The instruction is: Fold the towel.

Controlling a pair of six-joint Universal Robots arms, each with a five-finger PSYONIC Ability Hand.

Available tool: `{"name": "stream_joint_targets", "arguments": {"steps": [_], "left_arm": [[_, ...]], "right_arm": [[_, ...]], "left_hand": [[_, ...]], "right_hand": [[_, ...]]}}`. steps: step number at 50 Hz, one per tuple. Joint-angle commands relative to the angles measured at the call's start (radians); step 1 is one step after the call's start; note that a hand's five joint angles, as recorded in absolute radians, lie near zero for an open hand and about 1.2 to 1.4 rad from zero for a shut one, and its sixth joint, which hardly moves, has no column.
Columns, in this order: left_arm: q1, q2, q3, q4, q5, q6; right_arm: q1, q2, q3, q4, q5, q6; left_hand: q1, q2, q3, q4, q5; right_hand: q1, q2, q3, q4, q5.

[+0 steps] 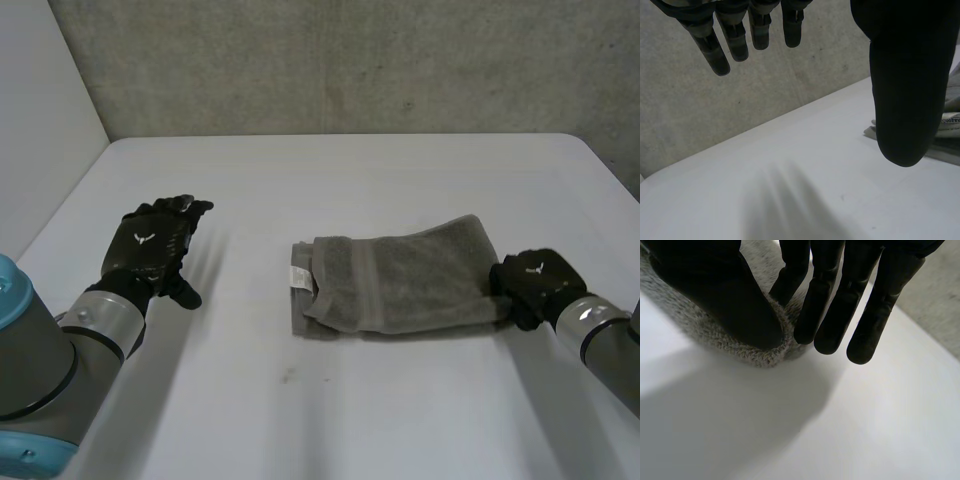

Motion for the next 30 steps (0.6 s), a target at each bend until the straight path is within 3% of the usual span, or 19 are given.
{"name": "stream_joint_targets", "arguments": {"steps": [1,3,9,11,16,25,26,27,28,29,30], "left_arm": [[-0.003,0.001,0.0,0.0,-0.002,0.0],[-0.003,0.001,0.0,0.0,0.0,0.0],[-0.003,0.005,0.0,-0.002,-0.002,0.0],[-0.002,0.015,-0.002,-0.002,-0.003,0.0],[0.0,0.043,-0.014,0.0,-0.002,0.0],[-0.005,0.067,0.003,-0.002,-0.002,-0.002],[-0.012,0.069,0.013,-0.002,-0.002,-0.002],[-0.026,0.067,0.032,-0.005,-0.003,0.0],[-0.026,0.067,0.032,-0.005,-0.003,0.0],[-0.044,0.066,0.054,-0.009,-0.005,0.0],[-0.045,0.066,0.055,-0.009,-0.005,0.0]], "right_arm": [[0.04,-0.023,-0.088,-0.052,0.023,0.008],[0.156,-0.039,-0.161,-0.049,0.048,0.022],[0.323,-0.008,-0.255,-0.046,0.057,0.059],[0.439,0.045,-0.304,-0.042,0.049,0.065],[0.587,0.119,-0.341,-0.041,0.037,0.067],[0.629,0.194,-0.346,0.017,0.043,0.064],[0.626,0.181,-0.346,0.029,0.043,0.071],[0.624,0.155,-0.344,0.037,0.045,0.083],[0.624,0.155,-0.344,0.037,0.045,0.083],[0.612,0.12,-0.343,0.039,0.049,0.111],[0.584,0.084,-0.338,0.04,0.054,0.148]], "left_hand": [[-0.006,0.011,0.002,0.008,-0.026],[-0.006,0.011,0.002,0.008,-0.026],[-0.006,0.011,0.002,0.008,-0.026],[-0.006,0.011,0.002,0.008,-0.026],[-0.006,0.011,0.002,0.008,-0.026],[-0.006,0.011,0.002,0.008,-0.026],[-0.006,0.011,0.002,0.008,-0.026],[-0.006,0.011,0.002,0.008,-0.026],[-0.006,0.011,0.002,0.008,-0.026],[-0.006,0.011,0.002,0.008,-0.026],[-0.006,0.011,0.002,0.008,-0.026]], "right_hand": [[0.11,0.217,0.211,0.207,0.253],[0.11,0.217,0.211,0.207,0.253],[0.11,0.217,0.211,0.207,0.253],[0.11,0.217,0.211,0.207,0.253],[0.11,0.217,0.211,0.207,0.253],[0.11,0.217,0.211,0.207,0.253],[-0.218,-0.111,-0.116,-0.12,-0.074],[-0.799,-0.692,-0.698,-0.702,-0.656],[-0.805,-0.698,-0.704,-0.708,-0.662],[-1.112,-1.005,-1.011,-1.014,-0.968],[-1.112,-1.005,-1.011,-1.014,-0.968]]}}
